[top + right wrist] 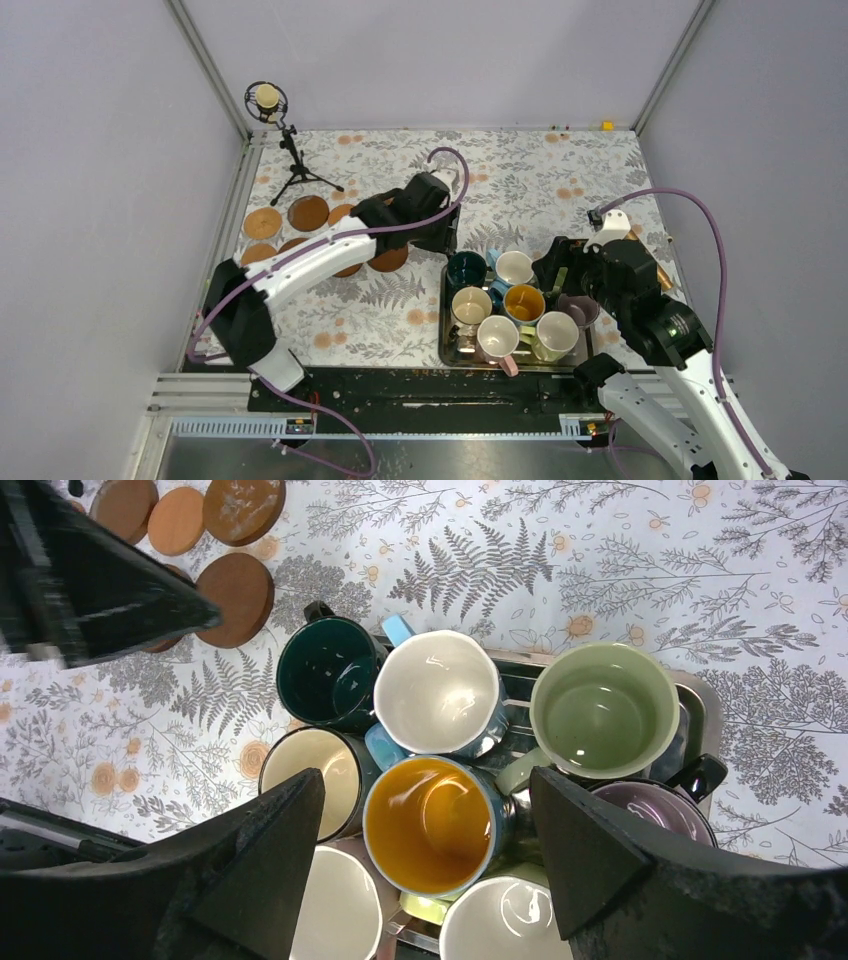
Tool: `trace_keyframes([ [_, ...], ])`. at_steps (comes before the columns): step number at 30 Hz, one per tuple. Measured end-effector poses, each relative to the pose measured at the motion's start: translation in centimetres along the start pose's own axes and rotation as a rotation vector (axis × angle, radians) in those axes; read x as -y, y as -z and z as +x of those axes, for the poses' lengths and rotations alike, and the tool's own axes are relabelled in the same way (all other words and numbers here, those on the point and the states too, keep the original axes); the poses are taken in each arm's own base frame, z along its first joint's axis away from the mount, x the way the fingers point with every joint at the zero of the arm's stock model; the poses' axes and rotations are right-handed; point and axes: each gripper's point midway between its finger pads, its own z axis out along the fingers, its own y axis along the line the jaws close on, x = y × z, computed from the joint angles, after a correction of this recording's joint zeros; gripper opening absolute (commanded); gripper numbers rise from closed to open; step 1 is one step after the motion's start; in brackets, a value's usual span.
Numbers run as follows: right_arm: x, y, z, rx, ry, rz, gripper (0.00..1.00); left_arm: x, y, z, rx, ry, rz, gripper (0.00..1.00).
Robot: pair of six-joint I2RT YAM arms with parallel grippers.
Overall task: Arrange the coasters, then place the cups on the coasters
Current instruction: Pick up the cup from the tray.
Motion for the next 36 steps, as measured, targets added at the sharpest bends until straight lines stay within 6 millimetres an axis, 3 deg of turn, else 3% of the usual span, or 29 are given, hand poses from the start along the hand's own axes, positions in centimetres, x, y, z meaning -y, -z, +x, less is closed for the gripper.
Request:
trace_keyframes([
  [5,0.1,-0.2,0.5,-0.006,0.009,-0.003,0.84,-1.0,-3.4,2.8,-0.11,0.01,-0.054,0.44],
  [17,-0.1,-0.4,0.8,-0.022,0.014,-0.017,0.84,-1.0,-6.0,4.8,-0.178,0.022,-0.056,0.44],
  [22,-0.1,-0.4,0.9,-0.026,0.014,-0.019,0.85,-1.2,-5.2,4.3,-0.152,-0.012,-0.036,0.5],
  [25,-0.2,-0.4,1.0,-0.031,0.015,-0.022,0.85,-1.1,-3.6,2.8,-0.12,-0.028,0.001,0.49],
  [29,-0.2,-0.7,1.1,-0.041,0.016,-0.018,0.85,-1.4,-3.1,0.9,-0.089,-0.007,0.01,0.48],
  [36,-0.2,-0.7,1.1,-0.042,0.016,-0.018,0.85,-0.4,-3.7,2.0,-0.123,0.005,0.025,0.45],
])
